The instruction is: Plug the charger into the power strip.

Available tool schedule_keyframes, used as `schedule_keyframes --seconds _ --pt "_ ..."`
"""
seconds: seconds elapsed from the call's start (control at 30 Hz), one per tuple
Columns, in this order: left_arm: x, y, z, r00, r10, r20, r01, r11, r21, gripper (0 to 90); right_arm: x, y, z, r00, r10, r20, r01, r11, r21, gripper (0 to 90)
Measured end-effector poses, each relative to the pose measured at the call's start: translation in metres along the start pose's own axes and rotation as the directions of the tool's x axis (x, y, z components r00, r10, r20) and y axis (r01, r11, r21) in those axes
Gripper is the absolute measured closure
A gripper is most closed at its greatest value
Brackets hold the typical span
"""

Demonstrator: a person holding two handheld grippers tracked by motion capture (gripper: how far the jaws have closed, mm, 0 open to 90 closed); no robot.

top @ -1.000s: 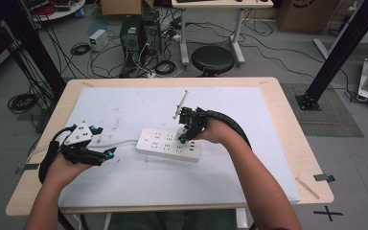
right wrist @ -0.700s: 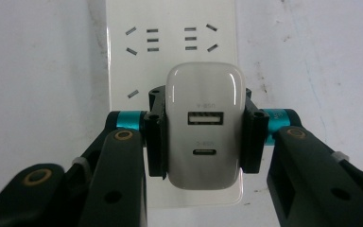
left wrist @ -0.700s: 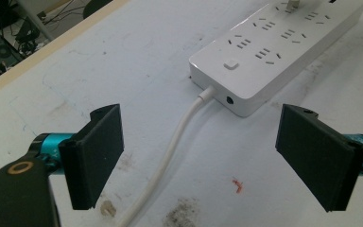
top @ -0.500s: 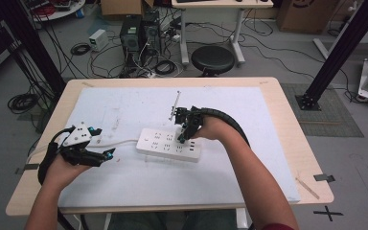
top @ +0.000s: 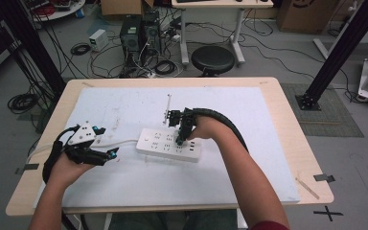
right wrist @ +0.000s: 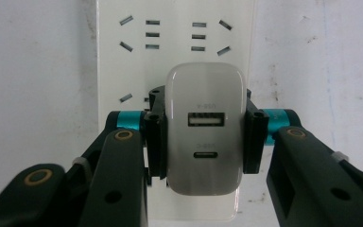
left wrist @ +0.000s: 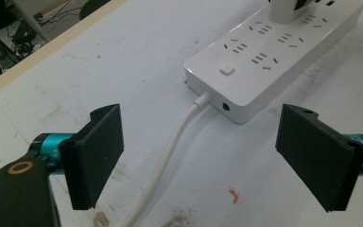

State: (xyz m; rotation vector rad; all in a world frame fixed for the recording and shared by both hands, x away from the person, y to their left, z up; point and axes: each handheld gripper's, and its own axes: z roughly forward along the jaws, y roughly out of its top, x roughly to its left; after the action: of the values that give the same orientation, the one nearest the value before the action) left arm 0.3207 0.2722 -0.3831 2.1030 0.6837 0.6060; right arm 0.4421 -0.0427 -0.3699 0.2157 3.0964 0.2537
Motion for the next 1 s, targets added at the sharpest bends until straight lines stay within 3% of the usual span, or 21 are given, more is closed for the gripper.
schedule_keyframes --seconds 0.23,0.33,0.4,0.47,0.53,0.6,0.7,0.8,0.87,1.0 --pt "0.000 0.000 0.000 1.0000 -0.004 -0.002 0.004 1.0000 -0.001 16.0 0.002 0.000 0.002 0.9999 -0.002 0.014 0.002 1.000 0.007 63.4" --pt "0.000 -0.001 0.000 1.0000 -0.007 -0.003 0.007 1.0000 -0.001 16.0 0.000 -0.002 0.002 1.0000 0.007 0.003 -0.007 1.000 -0.016 62.2" --pt "0.000 -0.001 0.000 1.0000 -0.005 0.001 0.005 1.0000 -0.003 16.0 -0.001 -0.007 0.000 0.9991 0.042 -0.001 -0.042 0.998 -0.053 43.3" --pt "0.000 0.000 0.000 1.0000 -0.002 0.005 0.002 1.0000 -0.005 16.0 -0.004 -0.016 -0.008 0.9952 0.096 -0.019 -0.098 0.985 -0.140 39.9" --pt "0.000 0.002 0.000 1.0000 0.002 0.004 -0.002 0.9999 -0.012 16.0 -0.004 -0.028 -0.018 0.9903 0.139 -0.002 -0.136 0.965 -0.226 36.0" --pt "0.000 0.003 -0.001 1.0000 0.002 0.004 -0.002 0.9997 -0.024 16.0 -0.002 -0.042 -0.027 0.9851 0.172 -0.005 -0.165 0.936 -0.311 30.8" --pt "0.001 0.004 -0.002 1.0000 -0.002 0.003 0.002 0.9989 -0.046 16.0 0.001 -0.066 -0.038 0.9696 0.244 -0.023 -0.230 0.875 -0.425 27.1" --pt "0.002 0.004 -0.003 1.0000 -0.009 0.003 0.009 0.9972 -0.074 16.0 0.008 -0.090 -0.046 0.9573 0.287 -0.038 -0.265 0.817 -0.512 26.6" --pt "0.003 0.005 -0.005 0.9999 -0.015 0.007 0.016 0.9953 -0.095 16.0 0.015 -0.104 -0.048 0.9540 0.298 -0.035 -0.267 0.790 -0.552 26.5" --pt "0.003 0.005 -0.006 0.9997 -0.020 0.015 0.022 0.9926 -0.119 16.0 0.029 -0.130 -0.047 0.9366 0.349 -0.034 -0.292 0.724 -0.625 23.0"
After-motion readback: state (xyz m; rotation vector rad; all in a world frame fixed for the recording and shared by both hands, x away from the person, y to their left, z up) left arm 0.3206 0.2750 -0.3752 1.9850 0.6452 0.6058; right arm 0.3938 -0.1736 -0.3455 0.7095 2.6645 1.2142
